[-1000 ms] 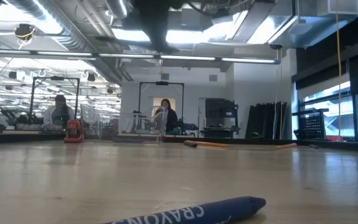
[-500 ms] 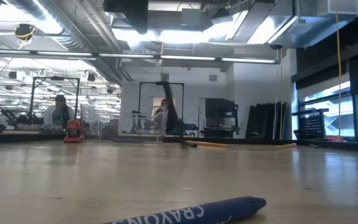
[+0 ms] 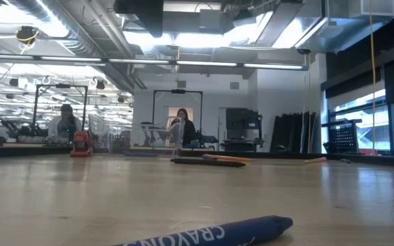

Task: Sort crayons/erasers/pens/pencils in bins
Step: Put the black pen into the bottom left transparent bin

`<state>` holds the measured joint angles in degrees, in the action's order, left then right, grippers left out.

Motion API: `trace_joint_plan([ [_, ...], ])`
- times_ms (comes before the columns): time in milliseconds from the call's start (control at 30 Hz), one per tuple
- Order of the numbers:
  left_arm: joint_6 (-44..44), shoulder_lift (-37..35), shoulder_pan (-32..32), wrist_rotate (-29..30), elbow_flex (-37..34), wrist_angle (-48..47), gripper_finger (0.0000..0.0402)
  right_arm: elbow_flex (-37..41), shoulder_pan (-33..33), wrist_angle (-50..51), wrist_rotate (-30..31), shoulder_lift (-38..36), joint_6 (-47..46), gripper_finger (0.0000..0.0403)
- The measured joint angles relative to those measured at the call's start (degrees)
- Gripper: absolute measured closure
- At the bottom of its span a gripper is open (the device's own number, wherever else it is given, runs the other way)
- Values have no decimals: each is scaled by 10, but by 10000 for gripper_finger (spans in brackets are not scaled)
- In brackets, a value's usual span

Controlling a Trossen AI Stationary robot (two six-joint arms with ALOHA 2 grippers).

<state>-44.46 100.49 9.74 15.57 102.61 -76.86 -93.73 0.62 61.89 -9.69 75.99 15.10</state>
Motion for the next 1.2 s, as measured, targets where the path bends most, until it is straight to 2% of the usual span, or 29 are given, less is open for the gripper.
trace_joint_plan([
  [233,77,0,-1,-2,0,14,395,0,0,0,0,0,0,288],
  [433,94,3,-27,-37,0,15,358,0,0,0,0,0,-1,288],
  [600,193,14,-54,-70,1,21,324,0,0,0,0,0,-1,288],
  [700,249,23,-70,-50,-9,38,316,0,0,-1,0,0,-1,288],
  [767,290,24,-79,-37,-28,59,314,0,0,-8,0,1,-17,288],
  [933,399,24,-99,-53,-109,138,318,0,0,-9,0,1,-44,288],
  [1100,489,24,-121,-109,-202,254,316,0,0,-9,2,0,-44,288],
  [1200,540,24,-132,-113,-248,322,316,0,0,-9,2,1,-43,288],
])
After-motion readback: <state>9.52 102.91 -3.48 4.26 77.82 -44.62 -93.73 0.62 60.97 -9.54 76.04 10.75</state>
